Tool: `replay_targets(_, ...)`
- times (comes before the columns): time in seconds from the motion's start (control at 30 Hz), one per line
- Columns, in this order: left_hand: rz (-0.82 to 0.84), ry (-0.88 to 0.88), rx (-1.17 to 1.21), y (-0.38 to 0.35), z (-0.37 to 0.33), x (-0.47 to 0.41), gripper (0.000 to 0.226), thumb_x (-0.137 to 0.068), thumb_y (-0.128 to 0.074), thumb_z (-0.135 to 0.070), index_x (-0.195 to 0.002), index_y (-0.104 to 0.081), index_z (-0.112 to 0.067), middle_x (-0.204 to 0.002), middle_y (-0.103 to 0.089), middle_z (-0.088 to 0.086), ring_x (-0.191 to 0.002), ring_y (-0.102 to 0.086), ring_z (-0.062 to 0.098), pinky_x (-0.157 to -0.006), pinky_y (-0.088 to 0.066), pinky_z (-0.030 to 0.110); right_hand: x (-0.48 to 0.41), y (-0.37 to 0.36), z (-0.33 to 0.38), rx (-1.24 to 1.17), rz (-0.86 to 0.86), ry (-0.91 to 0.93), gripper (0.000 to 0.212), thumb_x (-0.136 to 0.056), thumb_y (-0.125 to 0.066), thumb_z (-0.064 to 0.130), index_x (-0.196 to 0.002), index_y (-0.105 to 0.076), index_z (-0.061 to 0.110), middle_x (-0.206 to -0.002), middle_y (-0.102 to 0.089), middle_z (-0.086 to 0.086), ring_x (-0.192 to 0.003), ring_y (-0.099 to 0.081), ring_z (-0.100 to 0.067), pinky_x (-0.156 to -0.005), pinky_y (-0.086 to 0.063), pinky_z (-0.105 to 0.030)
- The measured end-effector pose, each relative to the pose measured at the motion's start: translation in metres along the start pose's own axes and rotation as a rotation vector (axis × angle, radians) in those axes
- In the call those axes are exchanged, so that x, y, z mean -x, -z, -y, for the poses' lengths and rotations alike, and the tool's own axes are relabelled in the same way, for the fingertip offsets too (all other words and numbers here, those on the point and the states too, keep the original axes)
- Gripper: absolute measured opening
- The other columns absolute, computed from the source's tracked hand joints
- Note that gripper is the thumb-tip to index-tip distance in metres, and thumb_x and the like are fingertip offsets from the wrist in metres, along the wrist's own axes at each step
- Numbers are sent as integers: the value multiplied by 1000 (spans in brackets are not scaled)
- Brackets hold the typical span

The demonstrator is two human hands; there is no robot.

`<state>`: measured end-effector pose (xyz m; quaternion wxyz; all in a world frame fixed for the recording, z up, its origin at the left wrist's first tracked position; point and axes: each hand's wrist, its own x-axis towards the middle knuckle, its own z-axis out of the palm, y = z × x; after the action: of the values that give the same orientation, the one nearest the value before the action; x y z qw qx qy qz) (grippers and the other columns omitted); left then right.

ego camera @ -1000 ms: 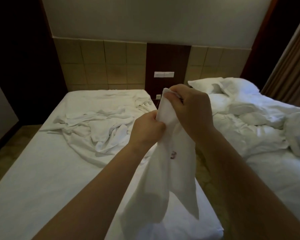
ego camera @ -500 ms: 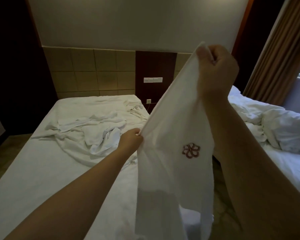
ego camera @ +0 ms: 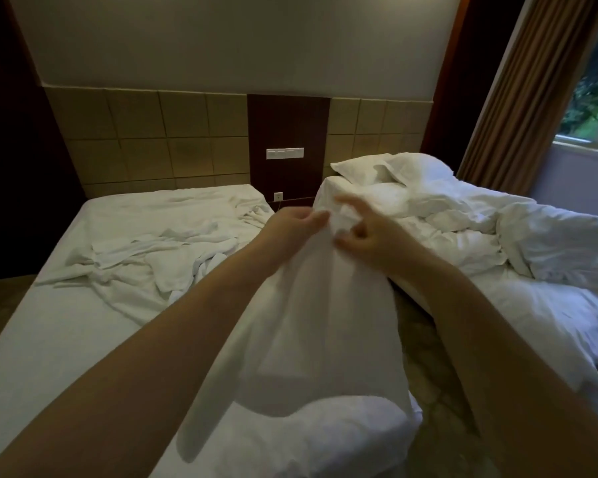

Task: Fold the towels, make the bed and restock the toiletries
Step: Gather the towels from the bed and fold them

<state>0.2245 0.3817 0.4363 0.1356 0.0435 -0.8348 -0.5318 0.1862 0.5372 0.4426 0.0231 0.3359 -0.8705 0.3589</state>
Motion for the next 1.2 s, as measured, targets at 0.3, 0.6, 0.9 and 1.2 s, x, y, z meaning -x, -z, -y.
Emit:
replay_targets(0.3, 17, -139, -239, 38, 33, 13, 14, -87, -65, -33, -93, -58, -22, -78, -56, -11, -73, -52, 3, -65, -42, 19, -30, -45, 4, -122, -335, -20, 18, -97, -51, 20, -108, -56, 7, -91, -59, -5, -80, -55, -16, -71, -49, -24)
replay_targets(0.6, 157, 274, -332, 74, 140, 34, 31, -93, -58, -26, -63, -51, -20, -62, -45, -5, -59, -40, 8, -53, -28, 18, -63, -6, -46, -286, -813, -430, 34, -102, -37, 26, -124, -54, 7, -116, -61, -11, -105, -59, -25, -94, -50, -34)
replay_targets(0.9, -95, 456, 303, 53, 106, 13, 27, -96, -55, -21, -111, -62, -1, -105, -63, 15, -96, -60, 25, -78, -48, 31, -27, -60, -47, -189, -476, -375, 31, -96, -50, 14, -126, -51, 10, -99, -60, -6, -83, -58, -20, -75, -51, -26)
replay_targets(1.2, -19, 463, 679, 12, 57, 20, 11, -94, -55, -7, -102, -54, -13, -92, -58, 12, -68, -60, 14, -49, -50, 20, 14, -129, 16, -428, -498, -58, 12, -94, -56, 13, -97, -53, 25, -80, -58, 12, -75, -60, -10, -69, -52, -19)
